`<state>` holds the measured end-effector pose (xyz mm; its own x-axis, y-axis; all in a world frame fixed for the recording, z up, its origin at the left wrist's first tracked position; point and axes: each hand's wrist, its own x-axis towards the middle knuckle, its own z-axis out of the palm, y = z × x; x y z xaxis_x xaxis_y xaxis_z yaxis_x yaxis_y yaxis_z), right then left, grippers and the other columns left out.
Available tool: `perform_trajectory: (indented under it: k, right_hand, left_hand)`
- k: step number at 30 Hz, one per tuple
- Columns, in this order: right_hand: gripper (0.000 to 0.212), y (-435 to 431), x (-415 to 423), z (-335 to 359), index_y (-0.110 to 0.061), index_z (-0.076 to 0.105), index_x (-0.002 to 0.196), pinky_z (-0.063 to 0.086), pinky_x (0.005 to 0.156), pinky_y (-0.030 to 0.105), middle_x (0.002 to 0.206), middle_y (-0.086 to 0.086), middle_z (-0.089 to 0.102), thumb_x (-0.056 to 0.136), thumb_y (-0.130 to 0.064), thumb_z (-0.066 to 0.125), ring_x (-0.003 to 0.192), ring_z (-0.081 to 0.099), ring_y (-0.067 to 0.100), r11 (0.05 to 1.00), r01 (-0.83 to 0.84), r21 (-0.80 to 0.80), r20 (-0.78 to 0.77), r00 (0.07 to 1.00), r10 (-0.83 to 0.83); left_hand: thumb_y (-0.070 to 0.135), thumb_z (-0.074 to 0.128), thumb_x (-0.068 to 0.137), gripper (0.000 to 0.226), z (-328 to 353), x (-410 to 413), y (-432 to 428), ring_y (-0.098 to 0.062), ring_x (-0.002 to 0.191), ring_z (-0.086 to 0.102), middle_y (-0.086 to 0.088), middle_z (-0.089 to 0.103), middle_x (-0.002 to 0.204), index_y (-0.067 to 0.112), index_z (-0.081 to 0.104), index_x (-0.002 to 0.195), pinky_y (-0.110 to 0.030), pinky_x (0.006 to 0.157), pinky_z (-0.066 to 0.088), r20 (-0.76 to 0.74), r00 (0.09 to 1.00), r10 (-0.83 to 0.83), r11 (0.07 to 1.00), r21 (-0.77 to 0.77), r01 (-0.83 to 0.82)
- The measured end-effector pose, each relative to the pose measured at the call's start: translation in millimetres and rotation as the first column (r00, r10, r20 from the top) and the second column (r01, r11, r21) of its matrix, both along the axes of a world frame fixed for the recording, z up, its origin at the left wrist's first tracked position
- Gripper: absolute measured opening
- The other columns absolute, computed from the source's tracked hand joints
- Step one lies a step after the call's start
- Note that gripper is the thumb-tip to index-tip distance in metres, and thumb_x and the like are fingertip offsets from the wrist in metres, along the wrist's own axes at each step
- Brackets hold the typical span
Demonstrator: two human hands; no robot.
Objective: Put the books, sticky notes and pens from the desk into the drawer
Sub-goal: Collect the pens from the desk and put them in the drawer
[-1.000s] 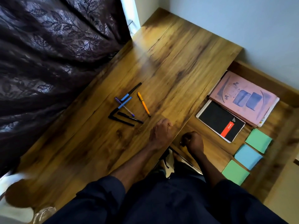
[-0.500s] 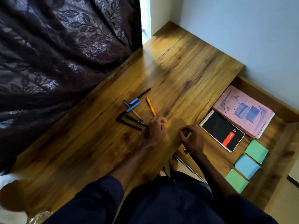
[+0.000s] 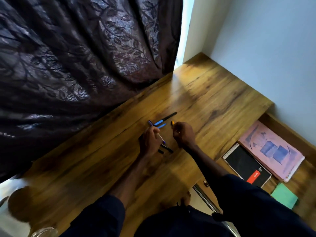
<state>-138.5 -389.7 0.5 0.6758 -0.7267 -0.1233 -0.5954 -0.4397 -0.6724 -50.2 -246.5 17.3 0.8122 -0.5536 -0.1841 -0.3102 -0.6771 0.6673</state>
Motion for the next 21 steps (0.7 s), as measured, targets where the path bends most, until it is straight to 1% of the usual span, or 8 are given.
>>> perform_trajectory:
  k: [2,5,8,10,12,16,19,21]
  right_hand:
    - [0.019,-6,7,-3,-0.018,0.075,0.088,0.052,0.066,0.030,0.093,0.006,0.073,0.080,-0.009,0.061,0.081,0.069,0.023,1.000,0.014,0.023,-0.052,0.999,-0.013]
    - [0.017,-9,7,-7,-0.013,0.072,0.098,0.051,0.068,0.034,0.098,0.009,0.070,0.083,-0.019,0.067,0.088,0.066,0.026,1.000,0.024,0.008,-0.114,0.993,-0.023]
    - [0.026,-10,4,-13,-0.011,0.068,0.104,0.044,0.067,0.030,0.097,0.003,0.060,0.085,-0.027,0.074,0.088,0.058,0.020,0.998,0.066,0.004,-0.153,0.986,-0.065]
    - [0.028,-9,1,-19,-0.012,0.065,0.106,0.049,0.068,0.034,0.101,0.003,0.060,0.086,-0.031,0.073,0.090,0.058,0.020,0.997,0.077,0.020,-0.187,0.980,-0.072]
    - [0.027,-10,-1,-25,-0.014,0.063,0.105,0.054,0.070,0.039,0.104,0.007,0.062,0.086,-0.030,0.071,0.090,0.059,0.022,0.997,0.063,0.033,-0.218,0.974,-0.054]
    - [0.028,-14,0,-31,-0.014,0.064,0.109,0.057,0.078,0.046,0.105,0.006,0.065,0.086,-0.028,0.070,0.093,0.061,0.023,0.996,0.031,0.090,-0.214,0.977,-0.011]
    - [0.026,-15,0,-28,-0.013,0.068,0.109,0.059,0.077,0.040,0.102,0.003,0.068,0.086,-0.024,0.071,0.091,0.064,0.019,0.989,0.061,0.135,-0.173,0.984,-0.037]
    - [0.024,-13,-4,-29,-0.012,0.070,0.109,0.058,0.076,0.035,0.101,0.003,0.069,0.087,-0.021,0.072,0.089,0.065,0.017,0.987,0.064,0.151,-0.125,0.991,-0.045]
  left_hand:
    - [0.016,0.058,0.094,0.014,0,8,3,-0.009,0.103,0.058,0.008,0.065,0.110,0.026,0.063,0.102,-0.027,0.086,0.049,-0.003,0.999,0.036,0.999,0.001,-0.036]
    - [0.015,0.057,0.095,0.015,-3,14,7,-0.005,0.099,0.051,0.009,0.062,0.109,0.023,0.063,0.105,-0.022,0.082,0.039,0.007,0.999,0.052,0.999,0.011,-0.052]
    - [0.014,0.057,0.095,0.017,-6,14,7,-0.002,0.098,0.046,0.010,0.059,0.109,0.022,0.063,0.109,-0.020,0.081,0.035,0.016,0.998,0.057,0.998,0.032,-0.057]
    - [0.014,0.058,0.095,0.016,-7,16,7,-0.003,0.100,0.048,0.008,0.062,0.112,0.023,0.062,0.108,-0.020,0.082,0.036,0.009,0.997,0.071,0.997,0.034,-0.071]
    - [0.013,0.059,0.095,0.016,-7,19,6,-0.008,0.106,0.055,0.006,0.063,0.114,0.023,0.061,0.107,-0.020,0.083,0.037,0.006,0.996,0.084,0.996,0.042,-0.085]
    - [0.015,0.062,0.093,0.018,-10,26,1,-0.015,0.114,0.054,0.002,0.062,0.117,0.020,0.058,0.110,-0.021,0.084,0.034,0.032,0.996,0.083,0.991,0.103,-0.086]
    - [0.017,0.065,0.093,0.023,-16,34,-4,-0.018,0.121,0.049,-0.002,0.059,0.124,0.017,0.058,0.114,-0.022,0.088,0.038,0.075,0.997,0.024,0.986,0.164,-0.036]
    - [0.019,0.067,0.092,0.028,-18,39,-8,-0.021,0.123,0.047,-0.005,0.055,0.129,0.015,0.059,0.118,-0.028,0.095,0.042,0.092,0.995,-0.036,0.969,0.248,0.012]
